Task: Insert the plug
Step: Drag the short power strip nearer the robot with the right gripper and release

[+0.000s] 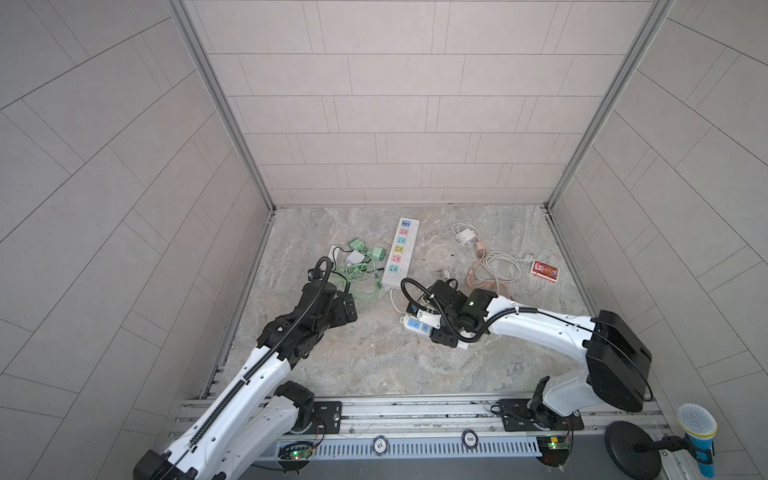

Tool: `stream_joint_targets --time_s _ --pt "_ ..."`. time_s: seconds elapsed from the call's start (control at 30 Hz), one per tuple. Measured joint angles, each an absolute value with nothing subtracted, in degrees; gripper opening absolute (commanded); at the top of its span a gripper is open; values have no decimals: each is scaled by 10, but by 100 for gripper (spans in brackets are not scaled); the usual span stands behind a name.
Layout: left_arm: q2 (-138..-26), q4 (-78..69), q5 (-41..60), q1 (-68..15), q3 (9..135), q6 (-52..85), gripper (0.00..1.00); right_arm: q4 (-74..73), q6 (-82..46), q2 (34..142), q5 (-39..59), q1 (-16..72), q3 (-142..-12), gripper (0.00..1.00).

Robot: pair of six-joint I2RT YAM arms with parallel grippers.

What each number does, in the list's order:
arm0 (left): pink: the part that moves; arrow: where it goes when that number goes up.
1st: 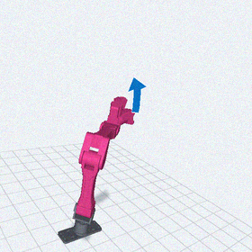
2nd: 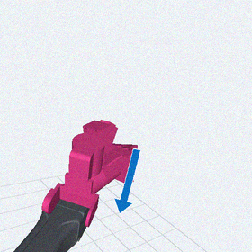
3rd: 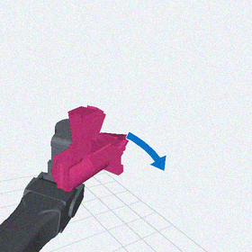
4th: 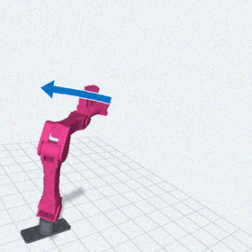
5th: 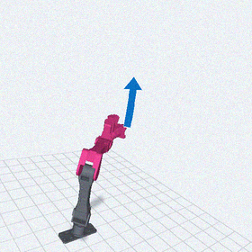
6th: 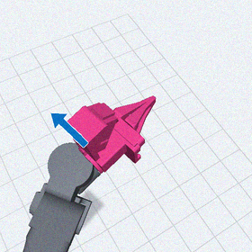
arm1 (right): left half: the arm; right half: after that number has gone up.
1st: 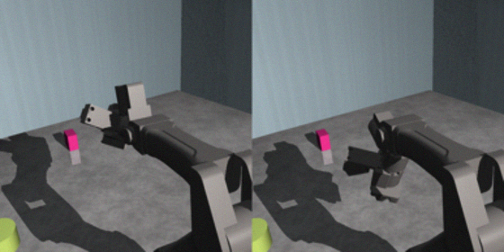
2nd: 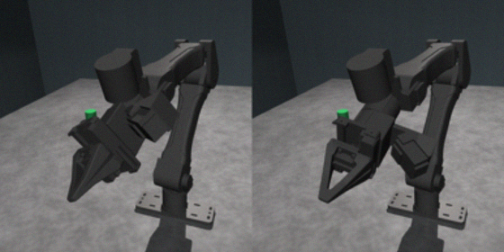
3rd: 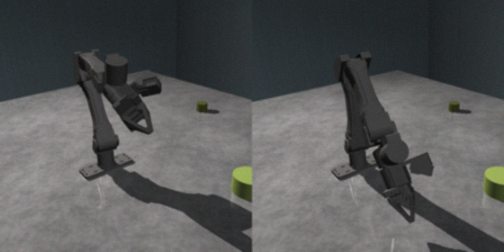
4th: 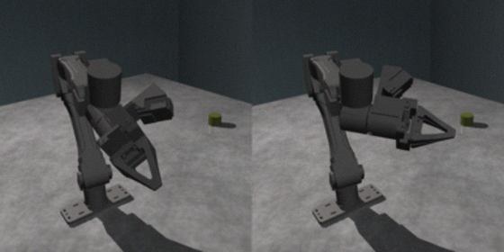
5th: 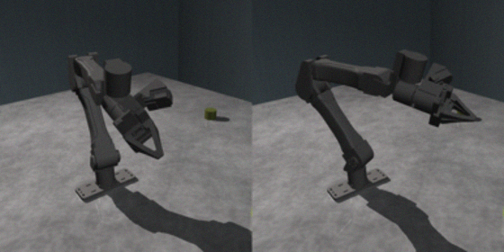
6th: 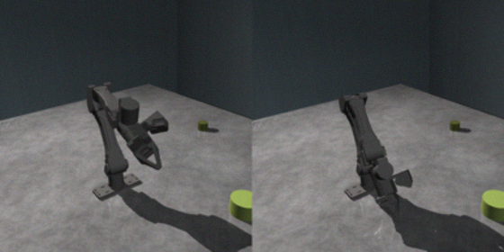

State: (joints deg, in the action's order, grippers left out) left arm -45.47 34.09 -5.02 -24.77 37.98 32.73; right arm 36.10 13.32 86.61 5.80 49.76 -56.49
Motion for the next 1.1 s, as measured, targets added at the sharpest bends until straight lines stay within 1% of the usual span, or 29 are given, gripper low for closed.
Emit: stream_joint_targets --time_s 0.1,0.27,0.3,0.37,0.47,0.6,0.63,0.67,0.73,0.8,0.83,0.9,0.93,1.1 --pt "-453 342 -55 -248 380 324 100 363 134 898 63 498 -580 14" --pt "-470 373 -97 -248 414 310 100 371 133 954 60 498 -596 14" --pt "-471 373 -101 -248 419 310 100 376 132 961 58 498 -599 17" --pt "-469 371 -105 -248 425 311 100 382 128 972 58 498 -605 27" --pt "-461 370 -103 -248 424 311 100 385 117 972 49 498 -609 47" --pt "-453 365 -102 -248 417 311 100 388 100 972 33 498 -609 60" --pt "-453 364 -101 -248 415 311 100 390 94 971 34 498 -609 70" --pt "-453 363 -101 -248 412 311 100 391 91 970 34 499 -609 76" --pt "-457 363 -98 -248 411 311 100 390 89 967 37 499 -609 78" --pt "-467 362 -95 -248 411 311 100 390 86 966 39 499 -609 89" --pt "-474 362 -92 -248 411 310 100 390 85 965 40 499 -609 92" --pt "-486 362 -90 -248 411 310 100 391 83 964 40 499 -609 92" --pt "-489 359 -88 -248 411 310 100 391 81 962 38 499 -609 98" --pt "-497 341 -90 -248 415 304 100 394 52 918 7 485 -609 99"
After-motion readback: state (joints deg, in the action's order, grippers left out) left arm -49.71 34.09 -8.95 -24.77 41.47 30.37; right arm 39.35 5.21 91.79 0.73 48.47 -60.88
